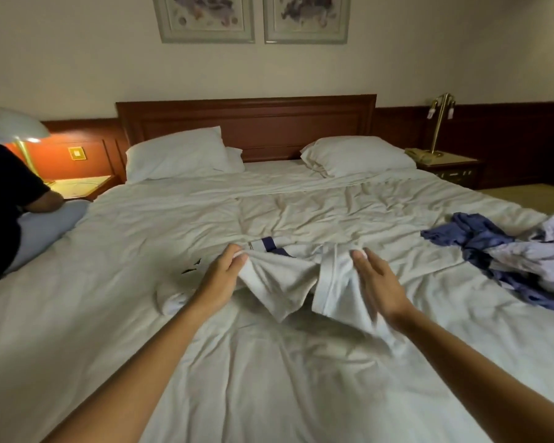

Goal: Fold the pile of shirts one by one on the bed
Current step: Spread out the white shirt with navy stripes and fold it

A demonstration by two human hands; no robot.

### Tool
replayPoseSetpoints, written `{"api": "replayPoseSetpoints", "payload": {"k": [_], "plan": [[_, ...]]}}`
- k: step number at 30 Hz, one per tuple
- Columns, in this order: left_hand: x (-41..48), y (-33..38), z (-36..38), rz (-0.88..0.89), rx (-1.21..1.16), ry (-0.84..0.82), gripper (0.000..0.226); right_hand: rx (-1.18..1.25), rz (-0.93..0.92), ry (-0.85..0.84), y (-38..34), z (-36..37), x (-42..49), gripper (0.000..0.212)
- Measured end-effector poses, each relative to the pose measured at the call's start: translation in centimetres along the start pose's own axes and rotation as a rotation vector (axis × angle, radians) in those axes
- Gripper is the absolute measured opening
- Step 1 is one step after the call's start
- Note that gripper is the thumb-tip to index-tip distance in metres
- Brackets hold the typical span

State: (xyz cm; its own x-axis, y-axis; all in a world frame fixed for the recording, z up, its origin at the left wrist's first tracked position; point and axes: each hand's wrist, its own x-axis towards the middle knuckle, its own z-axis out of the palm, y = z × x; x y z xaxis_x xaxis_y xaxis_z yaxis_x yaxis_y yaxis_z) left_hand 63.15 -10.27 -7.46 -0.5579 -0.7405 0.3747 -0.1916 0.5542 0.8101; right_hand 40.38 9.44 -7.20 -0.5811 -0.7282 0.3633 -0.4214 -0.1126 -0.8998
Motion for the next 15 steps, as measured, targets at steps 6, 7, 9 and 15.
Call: {"api": "replayPoseSetpoints", "payload": {"k": [6,7,9,15], "plan": [[2.8,6.4,-3.6,0.199,0.766,0.195,0.086,-0.021,-0.149,0.027,-9.0,-2.9,3.7,0.043],[2.3,7.2,-3.1,0.229,0.688,0.252,0.085,-0.022,-0.171,0.021,-10.2,-2.8,4.0,0.039],[0.6,8.1,-0.7,0.325,0.47,0.217,0.075,-0.042,-0.212,0.004,-12.1,-2.2,4.4,0.025],[-4.1,7.2,5.7,0.159,0.421,-0.039,0.062,0.153,-0.039,-0.047,-13.4,-1.1,4.2,0.026]]}}
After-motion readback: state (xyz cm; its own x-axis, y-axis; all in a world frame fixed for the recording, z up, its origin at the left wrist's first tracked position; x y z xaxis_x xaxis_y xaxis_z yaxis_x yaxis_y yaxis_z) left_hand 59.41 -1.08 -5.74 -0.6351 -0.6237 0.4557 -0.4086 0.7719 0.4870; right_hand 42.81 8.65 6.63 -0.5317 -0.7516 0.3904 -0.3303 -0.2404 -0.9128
